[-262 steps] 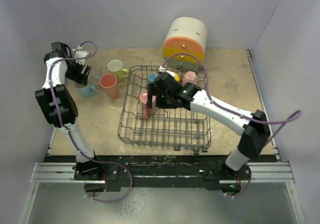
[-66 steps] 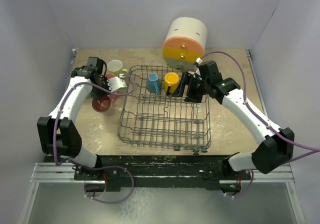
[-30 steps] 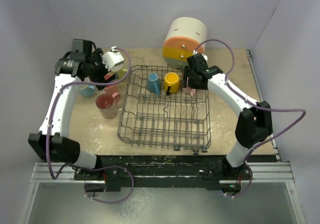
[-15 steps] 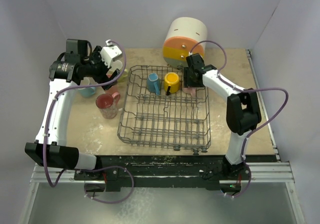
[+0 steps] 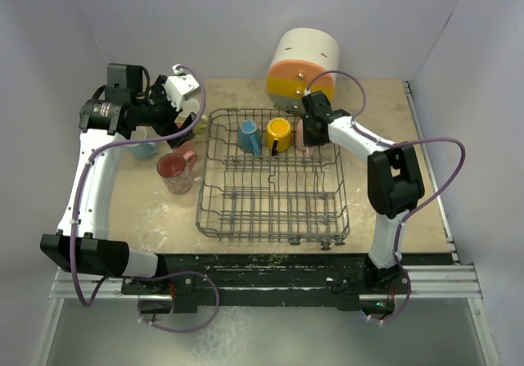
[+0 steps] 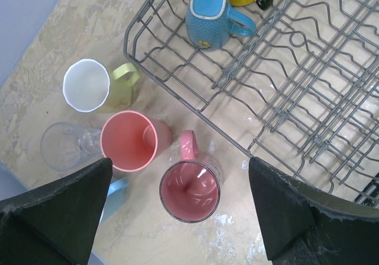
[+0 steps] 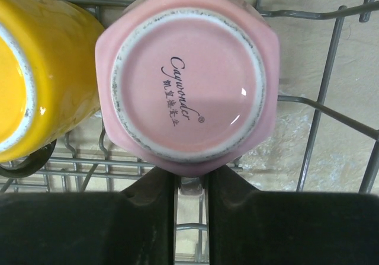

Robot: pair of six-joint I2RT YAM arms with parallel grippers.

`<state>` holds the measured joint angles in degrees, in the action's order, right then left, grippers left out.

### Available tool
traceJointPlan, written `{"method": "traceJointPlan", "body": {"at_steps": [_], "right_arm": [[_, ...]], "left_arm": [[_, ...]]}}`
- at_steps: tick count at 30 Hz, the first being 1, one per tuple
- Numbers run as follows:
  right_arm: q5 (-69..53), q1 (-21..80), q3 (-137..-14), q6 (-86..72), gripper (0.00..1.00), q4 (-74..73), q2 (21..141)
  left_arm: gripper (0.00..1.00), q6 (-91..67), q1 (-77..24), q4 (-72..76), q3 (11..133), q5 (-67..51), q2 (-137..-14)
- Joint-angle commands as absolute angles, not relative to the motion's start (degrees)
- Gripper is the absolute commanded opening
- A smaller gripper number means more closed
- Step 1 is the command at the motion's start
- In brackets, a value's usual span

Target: Unload the cups from the dish rack

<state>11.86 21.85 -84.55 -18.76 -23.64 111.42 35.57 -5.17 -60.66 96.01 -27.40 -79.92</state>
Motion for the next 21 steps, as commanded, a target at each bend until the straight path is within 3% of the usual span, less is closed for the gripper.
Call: {"method": "traceJointPlan", "body": {"at_steps": [1, 4, 21], "right_arm": [[11.9, 21.8, -83.7, -19.3, 0.11, -20.1, 108.5], [13.1, 21.9, -83.8, -19.5, 0.0, -20.5, 107.2], [13.6, 25.9, -92.3, -22.0, 0.0, -24.4, 95.2]], "left_arm": [[0.99, 34.5, -4.9, -59.1, 98.5, -30.0, -78.2], [0.99, 34.4, -4.9, -59.0, 98.5, -30.2, -78.3], [0.99, 39.8, -4.9, -53.8, 90.6, -34.7, -74.0]]}}
